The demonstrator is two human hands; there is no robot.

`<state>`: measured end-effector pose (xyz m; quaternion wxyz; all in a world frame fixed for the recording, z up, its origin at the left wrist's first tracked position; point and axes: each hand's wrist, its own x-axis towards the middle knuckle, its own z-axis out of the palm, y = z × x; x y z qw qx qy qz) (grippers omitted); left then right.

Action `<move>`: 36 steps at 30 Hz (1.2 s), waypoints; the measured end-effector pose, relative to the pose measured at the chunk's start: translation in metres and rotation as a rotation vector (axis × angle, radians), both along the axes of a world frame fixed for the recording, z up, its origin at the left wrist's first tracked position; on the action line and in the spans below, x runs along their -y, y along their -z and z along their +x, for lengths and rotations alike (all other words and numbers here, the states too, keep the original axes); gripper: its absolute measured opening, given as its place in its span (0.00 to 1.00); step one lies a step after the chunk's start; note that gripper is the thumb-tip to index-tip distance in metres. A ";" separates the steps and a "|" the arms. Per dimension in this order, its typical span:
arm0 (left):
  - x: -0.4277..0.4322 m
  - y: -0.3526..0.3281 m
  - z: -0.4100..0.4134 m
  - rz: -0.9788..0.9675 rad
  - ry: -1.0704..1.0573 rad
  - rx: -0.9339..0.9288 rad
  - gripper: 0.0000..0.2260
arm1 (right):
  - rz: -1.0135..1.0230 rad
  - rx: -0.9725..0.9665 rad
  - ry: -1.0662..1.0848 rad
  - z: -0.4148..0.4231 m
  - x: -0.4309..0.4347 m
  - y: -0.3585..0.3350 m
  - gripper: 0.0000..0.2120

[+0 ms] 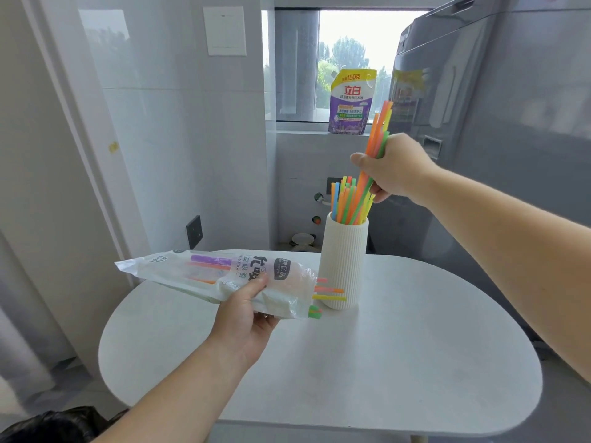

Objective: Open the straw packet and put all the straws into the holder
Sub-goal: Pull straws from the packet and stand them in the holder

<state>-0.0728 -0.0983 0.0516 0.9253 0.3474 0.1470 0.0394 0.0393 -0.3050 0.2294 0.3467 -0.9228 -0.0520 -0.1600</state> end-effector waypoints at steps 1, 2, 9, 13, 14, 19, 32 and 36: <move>0.000 0.000 0.000 0.001 0.002 -0.001 0.17 | -0.048 -0.015 -0.001 0.001 -0.002 0.005 0.18; -0.001 0.001 0.000 0.003 0.005 -0.003 0.17 | -0.086 -0.020 0.001 0.003 -0.002 0.010 0.20; -0.002 0.000 0.000 0.002 0.013 -0.002 0.17 | 0.049 0.252 0.096 0.009 -0.003 0.026 0.33; -0.001 -0.001 0.000 -0.009 0.009 -0.001 0.16 | -0.042 0.265 -0.064 0.007 -0.008 0.029 0.34; -0.001 -0.002 -0.001 -0.009 0.011 0.000 0.16 | -0.126 0.239 -0.105 0.006 -0.008 0.031 0.32; 0.000 -0.002 -0.001 -0.007 0.009 0.002 0.16 | -0.458 0.076 -0.190 -0.001 -0.006 0.048 0.30; 0.000 -0.009 -0.004 0.069 0.051 0.049 0.16 | 0.407 -0.047 -0.022 -0.092 -0.011 0.124 0.24; 0.007 -0.012 -0.007 0.177 0.079 0.076 0.15 | 0.832 -0.657 0.040 -0.107 -0.025 0.160 0.27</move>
